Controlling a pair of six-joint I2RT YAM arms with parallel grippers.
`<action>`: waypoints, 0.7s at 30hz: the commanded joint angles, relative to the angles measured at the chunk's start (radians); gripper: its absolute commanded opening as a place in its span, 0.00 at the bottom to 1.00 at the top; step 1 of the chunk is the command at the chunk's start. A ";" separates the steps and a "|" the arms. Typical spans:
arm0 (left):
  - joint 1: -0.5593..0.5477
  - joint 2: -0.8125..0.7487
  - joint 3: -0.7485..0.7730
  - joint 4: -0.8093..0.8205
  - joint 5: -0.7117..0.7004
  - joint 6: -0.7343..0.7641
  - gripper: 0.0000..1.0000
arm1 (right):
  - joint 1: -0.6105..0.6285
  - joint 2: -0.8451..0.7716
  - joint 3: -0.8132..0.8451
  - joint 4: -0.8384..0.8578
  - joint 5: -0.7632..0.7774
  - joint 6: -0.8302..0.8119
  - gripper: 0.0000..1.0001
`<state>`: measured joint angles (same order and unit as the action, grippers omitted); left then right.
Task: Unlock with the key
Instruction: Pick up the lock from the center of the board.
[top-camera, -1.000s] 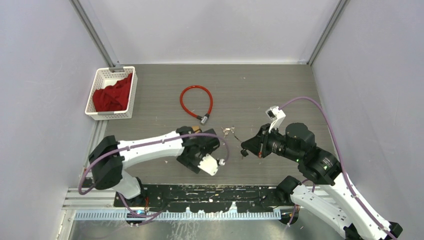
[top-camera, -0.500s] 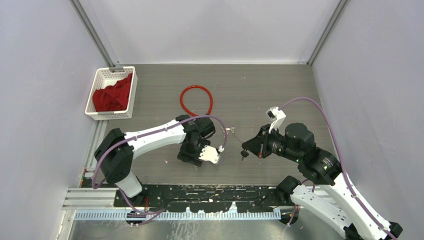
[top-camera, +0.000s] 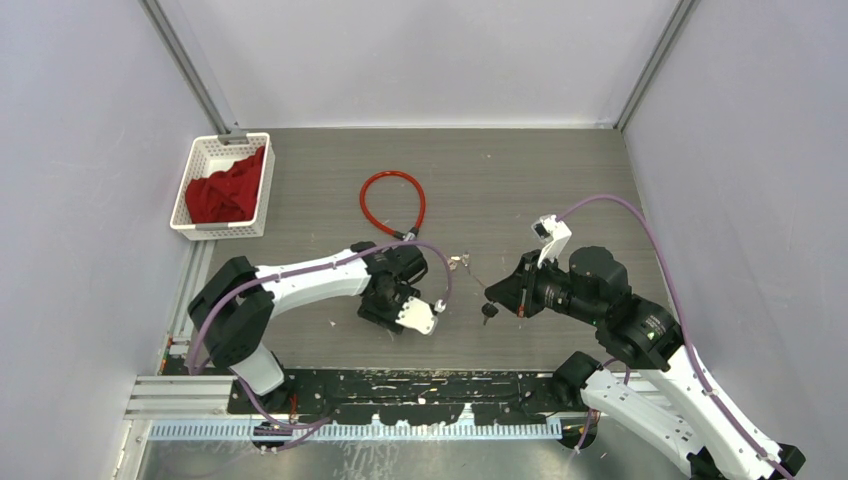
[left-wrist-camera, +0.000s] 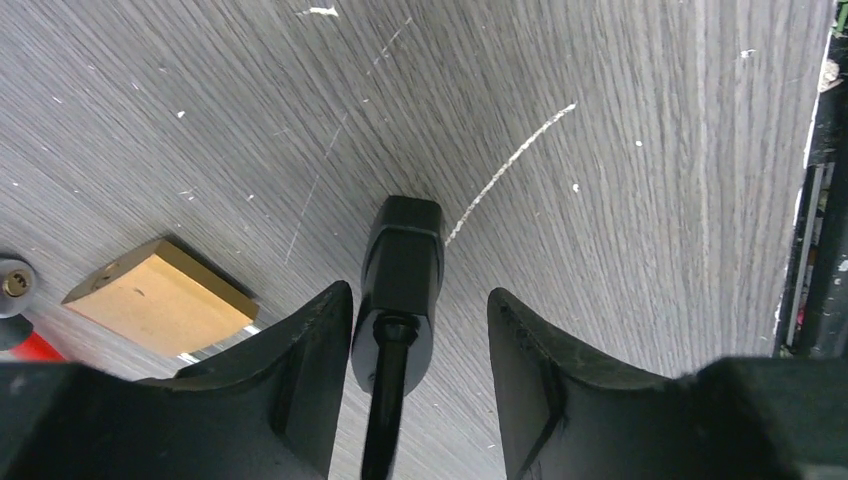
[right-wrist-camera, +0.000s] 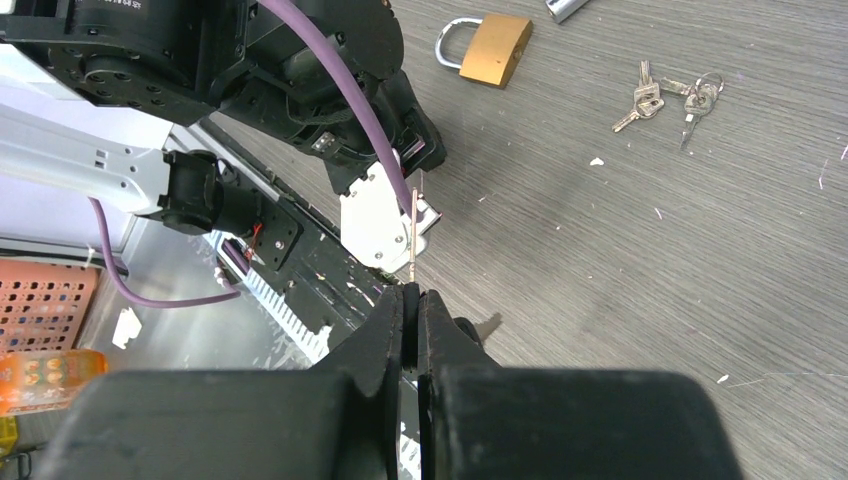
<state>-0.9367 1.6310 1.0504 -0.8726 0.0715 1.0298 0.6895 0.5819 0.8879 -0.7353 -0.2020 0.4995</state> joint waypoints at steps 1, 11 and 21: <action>-0.003 0.006 -0.010 0.044 -0.009 0.052 0.51 | 0.001 -0.014 0.023 0.032 0.013 0.002 0.01; -0.005 -0.005 -0.047 0.099 -0.066 0.099 0.00 | 0.001 -0.013 0.025 0.037 0.013 0.008 0.01; 0.080 -0.138 0.300 -0.203 0.225 -0.124 0.00 | 0.001 -0.002 0.064 0.042 0.039 -0.021 0.01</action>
<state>-0.9257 1.6199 1.1194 -0.9291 0.0792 1.0447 0.6895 0.5800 0.8898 -0.7357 -0.1944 0.4988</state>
